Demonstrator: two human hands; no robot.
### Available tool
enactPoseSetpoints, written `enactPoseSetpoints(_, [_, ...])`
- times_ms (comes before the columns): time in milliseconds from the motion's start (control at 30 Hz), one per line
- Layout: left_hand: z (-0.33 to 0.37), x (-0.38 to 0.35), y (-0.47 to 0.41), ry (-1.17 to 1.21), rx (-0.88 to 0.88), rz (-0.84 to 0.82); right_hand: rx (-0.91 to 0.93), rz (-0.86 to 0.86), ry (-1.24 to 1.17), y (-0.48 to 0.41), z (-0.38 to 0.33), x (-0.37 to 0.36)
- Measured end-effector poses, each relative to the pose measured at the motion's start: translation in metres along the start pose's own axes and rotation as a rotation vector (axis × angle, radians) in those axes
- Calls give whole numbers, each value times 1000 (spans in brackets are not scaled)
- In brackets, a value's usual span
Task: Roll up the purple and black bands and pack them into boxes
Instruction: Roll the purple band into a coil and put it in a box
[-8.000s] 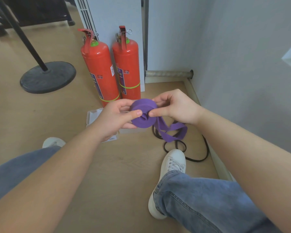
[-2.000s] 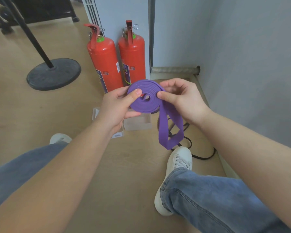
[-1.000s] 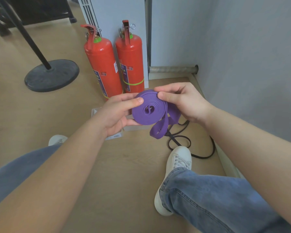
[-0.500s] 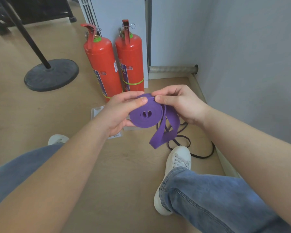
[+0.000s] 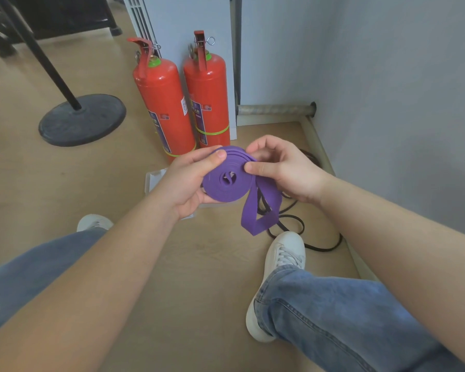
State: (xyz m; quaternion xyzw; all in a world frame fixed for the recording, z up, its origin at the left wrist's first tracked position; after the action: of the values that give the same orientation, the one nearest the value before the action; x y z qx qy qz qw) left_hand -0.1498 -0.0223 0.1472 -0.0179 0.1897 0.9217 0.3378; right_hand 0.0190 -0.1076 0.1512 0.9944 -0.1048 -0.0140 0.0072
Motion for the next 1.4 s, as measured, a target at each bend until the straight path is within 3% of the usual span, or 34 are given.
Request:
enactPoseSetpoints(133, [0, -2, 1, -11, 12, -5, 75, 74, 80, -1, -1, 2])
enactPoseSetpoints(300, [8, 11, -2, -344, -70, 62, 81, 53, 147, -1, -3, 0])
enactPoseSetpoints(567, [2, 7, 1, -294, -94, -79, 74, -23, 208, 0, -6, -3])
enactPoseSetpoints(767, [8, 4, 1, -256, -187, 10, 85, 56, 85, -5, -6, 5])
enactPoseSetpoints(1100, [3, 3, 0, -233, -208, 35, 130, 44, 320, -4, -13, 12])
enactPoseSetpoints(1400, [1, 4, 1, -193, -240, 89, 52, -37, 76, -3, 4, 3])
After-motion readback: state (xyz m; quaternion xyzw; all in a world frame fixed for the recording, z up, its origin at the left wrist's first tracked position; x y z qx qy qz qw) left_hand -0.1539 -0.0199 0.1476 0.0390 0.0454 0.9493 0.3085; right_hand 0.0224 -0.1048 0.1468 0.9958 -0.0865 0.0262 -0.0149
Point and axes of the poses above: each hand's wrist, its own y-axis away from the middle knuckle, its own x-axis out of the back of the hand, z = x × y, the point moved 4 cm from there along -y, towards the middle knuckle, and after that the axes turned 3 degrees about x, right-handed, at the moved point
